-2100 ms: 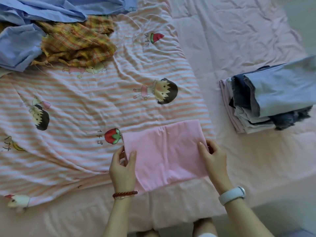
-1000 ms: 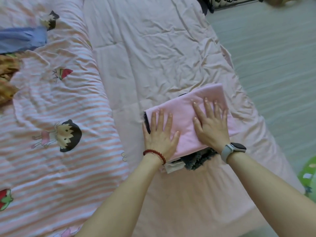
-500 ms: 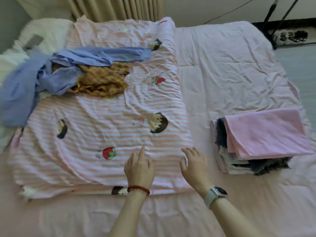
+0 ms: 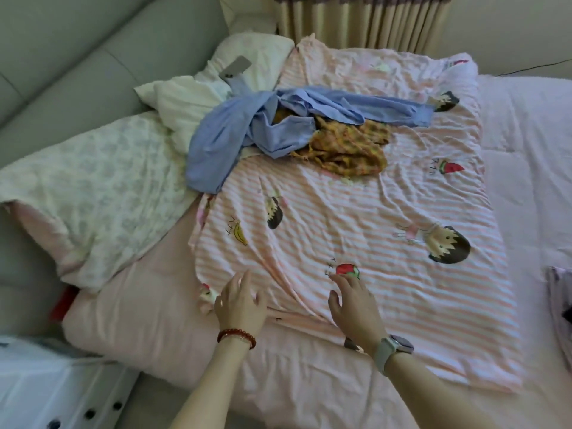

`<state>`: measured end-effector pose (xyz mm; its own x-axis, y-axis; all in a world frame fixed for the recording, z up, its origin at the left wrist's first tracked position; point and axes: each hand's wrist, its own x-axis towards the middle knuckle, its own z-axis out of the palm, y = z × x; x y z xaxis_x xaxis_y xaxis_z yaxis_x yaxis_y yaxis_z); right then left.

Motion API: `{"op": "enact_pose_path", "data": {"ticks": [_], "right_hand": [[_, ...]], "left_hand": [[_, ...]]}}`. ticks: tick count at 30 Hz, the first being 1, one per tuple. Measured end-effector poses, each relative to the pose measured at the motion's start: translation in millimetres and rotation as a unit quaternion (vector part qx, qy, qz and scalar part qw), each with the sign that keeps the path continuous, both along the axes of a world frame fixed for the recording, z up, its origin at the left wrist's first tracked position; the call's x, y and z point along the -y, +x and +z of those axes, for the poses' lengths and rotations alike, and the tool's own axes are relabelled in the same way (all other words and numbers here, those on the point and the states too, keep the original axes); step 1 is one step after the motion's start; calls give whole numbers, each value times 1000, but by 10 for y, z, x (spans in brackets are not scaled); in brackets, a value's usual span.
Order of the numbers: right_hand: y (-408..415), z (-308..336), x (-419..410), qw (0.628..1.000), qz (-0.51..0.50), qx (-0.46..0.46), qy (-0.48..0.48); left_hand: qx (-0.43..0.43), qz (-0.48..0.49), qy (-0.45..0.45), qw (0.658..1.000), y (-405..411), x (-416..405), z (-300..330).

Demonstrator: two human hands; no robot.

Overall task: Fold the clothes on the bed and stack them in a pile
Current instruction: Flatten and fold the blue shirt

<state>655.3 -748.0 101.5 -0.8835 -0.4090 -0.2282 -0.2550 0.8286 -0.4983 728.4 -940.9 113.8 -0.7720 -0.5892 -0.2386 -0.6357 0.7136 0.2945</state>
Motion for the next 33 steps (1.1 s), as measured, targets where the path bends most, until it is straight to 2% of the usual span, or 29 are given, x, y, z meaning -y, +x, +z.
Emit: {"op": "enact_pose_path", "data": {"ticks": [8, 14, 22, 28, 29, 31, 33], "right_hand": [[-764, -129, 677, 998, 61, -13, -4], [-1253, -376, 1343, 997, 61, -26, 25], [-1806, -1179, 2215, 992, -12, -20, 122], [-1961, -1804, 2419, 988, -19, 39, 150], [-1960, -1832, 2420, 988, -24, 38, 146], [-1971, -1820, 2413, 989, -31, 48, 135], [-2019, -1711, 2424, 987, -34, 90, 129]], "left_hand": [[-29, 28, 35, 999, -572, 510, -90], [-56, -1, 17, 998, -1143, 1214, -256], [-37, -57, -57, 996, -2456, 2486, -1045], [-15, 3, -49, 999, -3065, 2979, -1661], [-39, 10, -39, 998, -3107, 3022, -1705], [-138, 21, -3, 990, -3146, 3067, -1709], [-248, 17, 61, 967, -3081, 2984, -1605]]}}
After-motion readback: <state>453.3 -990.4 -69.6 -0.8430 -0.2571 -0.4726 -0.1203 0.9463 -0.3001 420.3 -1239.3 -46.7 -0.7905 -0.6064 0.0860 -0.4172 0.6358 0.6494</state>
